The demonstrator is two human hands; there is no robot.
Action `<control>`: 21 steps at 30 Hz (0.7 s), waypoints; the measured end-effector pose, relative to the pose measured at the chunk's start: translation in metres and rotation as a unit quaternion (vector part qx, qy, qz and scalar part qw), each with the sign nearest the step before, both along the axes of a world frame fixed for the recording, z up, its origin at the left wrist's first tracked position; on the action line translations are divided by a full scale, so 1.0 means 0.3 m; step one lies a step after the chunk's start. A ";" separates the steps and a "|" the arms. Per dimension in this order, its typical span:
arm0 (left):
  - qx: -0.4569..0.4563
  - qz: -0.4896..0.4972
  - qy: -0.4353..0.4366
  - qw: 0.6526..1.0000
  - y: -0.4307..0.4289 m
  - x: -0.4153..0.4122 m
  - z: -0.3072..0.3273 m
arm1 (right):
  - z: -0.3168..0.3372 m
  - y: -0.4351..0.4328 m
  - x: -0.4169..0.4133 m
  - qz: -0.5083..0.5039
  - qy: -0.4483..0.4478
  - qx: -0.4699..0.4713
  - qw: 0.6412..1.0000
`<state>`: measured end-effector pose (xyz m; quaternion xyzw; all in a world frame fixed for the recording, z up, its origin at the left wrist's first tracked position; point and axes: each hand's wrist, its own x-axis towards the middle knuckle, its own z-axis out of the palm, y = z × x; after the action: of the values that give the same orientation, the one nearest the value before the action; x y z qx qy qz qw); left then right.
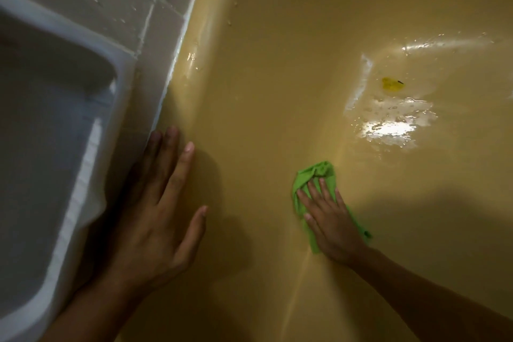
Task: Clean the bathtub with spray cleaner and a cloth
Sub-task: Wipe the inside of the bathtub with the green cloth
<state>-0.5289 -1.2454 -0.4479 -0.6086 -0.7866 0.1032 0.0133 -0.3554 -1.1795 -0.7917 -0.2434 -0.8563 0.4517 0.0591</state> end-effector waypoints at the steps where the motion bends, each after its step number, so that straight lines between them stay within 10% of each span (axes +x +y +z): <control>1: -0.003 0.002 -0.002 1.000 0.009 0.001 0.000 | 0.022 -0.023 -0.013 0.011 0.028 -0.022 0.999; 21: 0.010 -0.013 -0.022 1.000 0.241 -0.035 0.004 | 0.638 0.644 -0.454 -0.068 0.291 0.110 0.948</control>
<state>-0.5395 -1.1731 -0.4466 -0.6206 -0.7798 0.0820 0.0036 -0.4918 -0.9862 -0.6003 -0.1508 -0.8279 0.4004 0.3627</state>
